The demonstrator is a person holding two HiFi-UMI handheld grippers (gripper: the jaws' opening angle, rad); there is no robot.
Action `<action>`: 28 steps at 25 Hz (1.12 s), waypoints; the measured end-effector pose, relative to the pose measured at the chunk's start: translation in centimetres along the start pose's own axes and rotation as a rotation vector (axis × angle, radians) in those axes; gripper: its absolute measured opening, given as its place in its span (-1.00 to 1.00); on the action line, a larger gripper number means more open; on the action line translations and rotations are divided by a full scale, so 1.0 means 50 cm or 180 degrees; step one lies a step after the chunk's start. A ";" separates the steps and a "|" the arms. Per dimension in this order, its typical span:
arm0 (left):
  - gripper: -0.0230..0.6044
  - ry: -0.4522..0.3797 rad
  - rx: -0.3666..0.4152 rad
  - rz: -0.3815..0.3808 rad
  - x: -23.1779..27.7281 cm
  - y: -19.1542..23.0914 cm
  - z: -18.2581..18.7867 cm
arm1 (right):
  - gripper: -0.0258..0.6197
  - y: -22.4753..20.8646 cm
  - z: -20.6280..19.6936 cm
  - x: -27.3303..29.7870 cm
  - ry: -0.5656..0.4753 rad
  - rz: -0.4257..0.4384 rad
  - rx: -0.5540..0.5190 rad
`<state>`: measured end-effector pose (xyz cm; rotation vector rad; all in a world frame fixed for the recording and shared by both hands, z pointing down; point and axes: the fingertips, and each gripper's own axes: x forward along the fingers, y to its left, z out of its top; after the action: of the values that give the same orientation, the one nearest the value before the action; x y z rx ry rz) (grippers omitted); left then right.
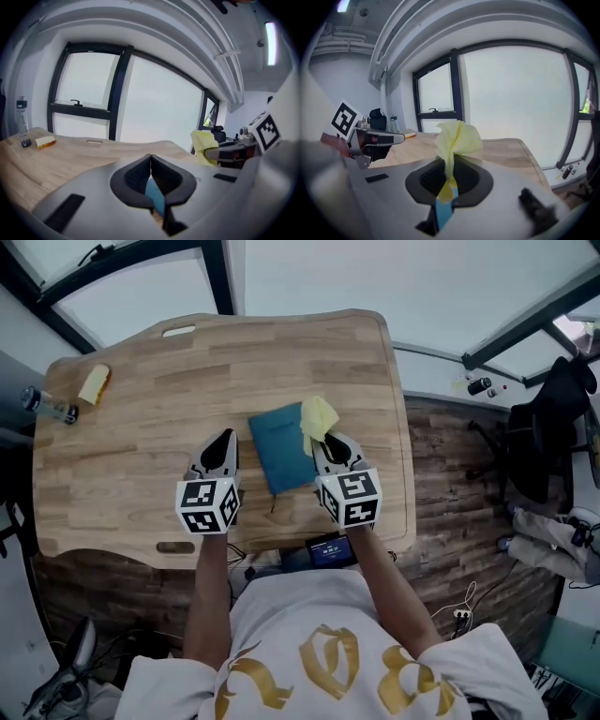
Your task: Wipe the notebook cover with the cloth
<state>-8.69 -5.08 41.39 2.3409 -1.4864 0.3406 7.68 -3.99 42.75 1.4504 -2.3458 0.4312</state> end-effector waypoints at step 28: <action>-0.88 -0.0550 0.0036 0.0036 -0.149 -0.033 0.071 | -0.80 0.022 0.062 -0.172 -0.0428 -0.0457 -0.0228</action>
<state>-10.27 0.24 35.09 2.4244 -1.5793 0.1529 9.84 1.98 36.08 1.6465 -2.3124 0.2153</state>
